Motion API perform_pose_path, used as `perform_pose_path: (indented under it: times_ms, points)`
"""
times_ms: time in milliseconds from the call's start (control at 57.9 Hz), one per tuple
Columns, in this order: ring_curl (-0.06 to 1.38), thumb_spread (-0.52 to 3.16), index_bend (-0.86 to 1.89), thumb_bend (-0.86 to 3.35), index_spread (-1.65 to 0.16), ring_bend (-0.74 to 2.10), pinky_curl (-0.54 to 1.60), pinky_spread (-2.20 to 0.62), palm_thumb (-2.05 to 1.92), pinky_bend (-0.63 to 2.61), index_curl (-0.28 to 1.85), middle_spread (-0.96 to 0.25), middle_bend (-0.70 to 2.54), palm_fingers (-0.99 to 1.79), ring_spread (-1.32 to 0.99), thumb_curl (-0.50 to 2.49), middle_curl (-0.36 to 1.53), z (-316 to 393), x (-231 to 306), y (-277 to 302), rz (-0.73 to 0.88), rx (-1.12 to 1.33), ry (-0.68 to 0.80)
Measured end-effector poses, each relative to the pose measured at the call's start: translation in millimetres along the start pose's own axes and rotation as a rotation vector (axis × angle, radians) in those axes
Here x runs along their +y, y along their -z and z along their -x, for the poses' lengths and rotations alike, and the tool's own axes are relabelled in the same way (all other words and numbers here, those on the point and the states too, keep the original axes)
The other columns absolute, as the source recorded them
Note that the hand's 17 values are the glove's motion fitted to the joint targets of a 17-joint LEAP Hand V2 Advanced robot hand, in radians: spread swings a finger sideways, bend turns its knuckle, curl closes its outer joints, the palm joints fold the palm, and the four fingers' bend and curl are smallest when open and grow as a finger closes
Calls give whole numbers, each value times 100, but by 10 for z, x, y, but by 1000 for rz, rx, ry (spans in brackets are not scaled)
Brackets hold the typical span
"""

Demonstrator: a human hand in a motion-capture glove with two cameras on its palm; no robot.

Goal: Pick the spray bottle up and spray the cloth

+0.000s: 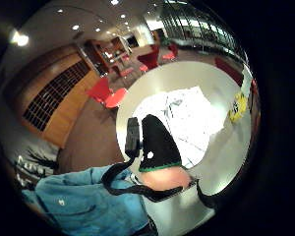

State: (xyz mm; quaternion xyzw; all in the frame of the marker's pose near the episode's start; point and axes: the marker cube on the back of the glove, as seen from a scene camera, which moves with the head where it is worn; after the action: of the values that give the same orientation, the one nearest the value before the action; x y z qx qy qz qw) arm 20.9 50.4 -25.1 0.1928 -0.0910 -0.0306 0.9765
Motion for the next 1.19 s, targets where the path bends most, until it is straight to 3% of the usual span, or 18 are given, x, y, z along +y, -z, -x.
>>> perform_pose_path:
  times_ms: [35,173,588,1193]
  points:
    - [20,110,14,4,-37,36,27,26,44,43,19,-1,22,31,11,25,25,-9,-1,28,-34,28,-79]
    - [23,112,14,2,-36,39,29,25,49,42,21,-2,22,36,9,28,27,30,227,190,-136,44,-112]
    - [27,112,12,-2,-30,40,33,24,56,41,22,-2,22,39,6,35,32,-960,485,164,-387,-58,-382]
    - [31,106,9,-2,-22,47,36,22,62,49,17,3,22,32,6,40,35,-1882,223,-702,-544,-325,-684]
